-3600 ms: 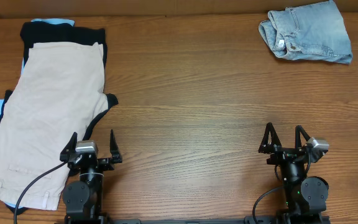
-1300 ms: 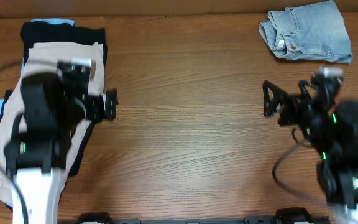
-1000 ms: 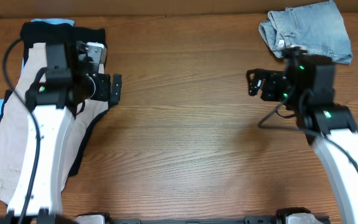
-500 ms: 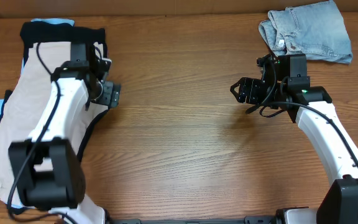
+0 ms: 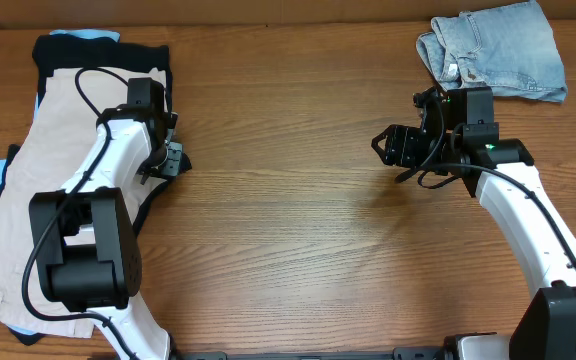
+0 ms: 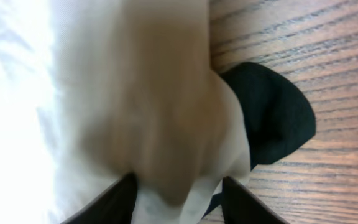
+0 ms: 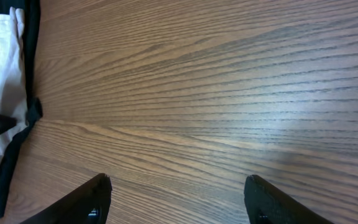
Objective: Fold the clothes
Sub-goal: 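Reach the left gripper to the beige shorts on the stack, then grasp the beige shorts with the left gripper and drag them right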
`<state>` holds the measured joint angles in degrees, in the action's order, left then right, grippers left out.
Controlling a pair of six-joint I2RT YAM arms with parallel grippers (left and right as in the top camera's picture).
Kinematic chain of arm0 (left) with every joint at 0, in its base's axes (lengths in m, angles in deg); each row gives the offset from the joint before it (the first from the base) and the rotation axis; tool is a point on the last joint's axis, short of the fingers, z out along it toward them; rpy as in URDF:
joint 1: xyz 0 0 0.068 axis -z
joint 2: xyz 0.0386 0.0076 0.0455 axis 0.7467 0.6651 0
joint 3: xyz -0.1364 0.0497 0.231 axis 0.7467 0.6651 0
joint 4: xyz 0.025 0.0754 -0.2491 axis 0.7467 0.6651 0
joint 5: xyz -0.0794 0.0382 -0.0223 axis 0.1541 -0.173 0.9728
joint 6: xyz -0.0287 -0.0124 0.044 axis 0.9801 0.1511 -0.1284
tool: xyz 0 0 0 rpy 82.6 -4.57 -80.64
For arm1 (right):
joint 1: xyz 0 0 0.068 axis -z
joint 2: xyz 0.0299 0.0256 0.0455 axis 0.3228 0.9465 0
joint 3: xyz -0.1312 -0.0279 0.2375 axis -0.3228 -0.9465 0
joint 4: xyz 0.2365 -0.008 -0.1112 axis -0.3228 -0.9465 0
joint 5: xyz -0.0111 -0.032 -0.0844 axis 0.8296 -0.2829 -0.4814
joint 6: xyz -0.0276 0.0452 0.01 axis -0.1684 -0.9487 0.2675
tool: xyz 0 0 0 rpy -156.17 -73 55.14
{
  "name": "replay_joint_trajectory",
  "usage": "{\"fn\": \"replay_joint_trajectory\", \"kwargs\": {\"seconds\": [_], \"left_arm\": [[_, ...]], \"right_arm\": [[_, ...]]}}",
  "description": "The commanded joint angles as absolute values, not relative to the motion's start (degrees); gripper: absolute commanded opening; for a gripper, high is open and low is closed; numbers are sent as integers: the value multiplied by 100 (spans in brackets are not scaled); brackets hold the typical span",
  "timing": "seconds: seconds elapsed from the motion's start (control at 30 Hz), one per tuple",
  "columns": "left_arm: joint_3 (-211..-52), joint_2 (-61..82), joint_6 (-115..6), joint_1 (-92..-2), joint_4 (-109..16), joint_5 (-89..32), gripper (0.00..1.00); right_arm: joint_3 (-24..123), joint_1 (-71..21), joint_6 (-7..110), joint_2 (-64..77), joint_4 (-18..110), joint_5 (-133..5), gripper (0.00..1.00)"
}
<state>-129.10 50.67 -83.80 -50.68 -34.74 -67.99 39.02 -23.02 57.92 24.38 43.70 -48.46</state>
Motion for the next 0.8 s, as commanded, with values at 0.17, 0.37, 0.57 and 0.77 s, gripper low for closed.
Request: {"fn": "replay_joint_trajectory", "kwargs": {"seconds": [0.17,0.37,0.57,0.77], "left_arm": [[-13974,5078,-8282,-5087,-2690,-6917,4],[-14905,5078,-8142,-5044,-1702,-6480,4],[-15509,5078,-8140,-4701,-1050,-5146,4],[-15509,5082,-7980,-3861,-1149,-4738,4]], "right_arm": [[4015,-2332,5816,2419,4447,-4925,67],[4017,-2332,5781,2406,4440,-4890,53],[4269,-2260,5705,2242,3944,-4838,51],[4695,-2018,5705,2041,3122,-4838,51]]}}
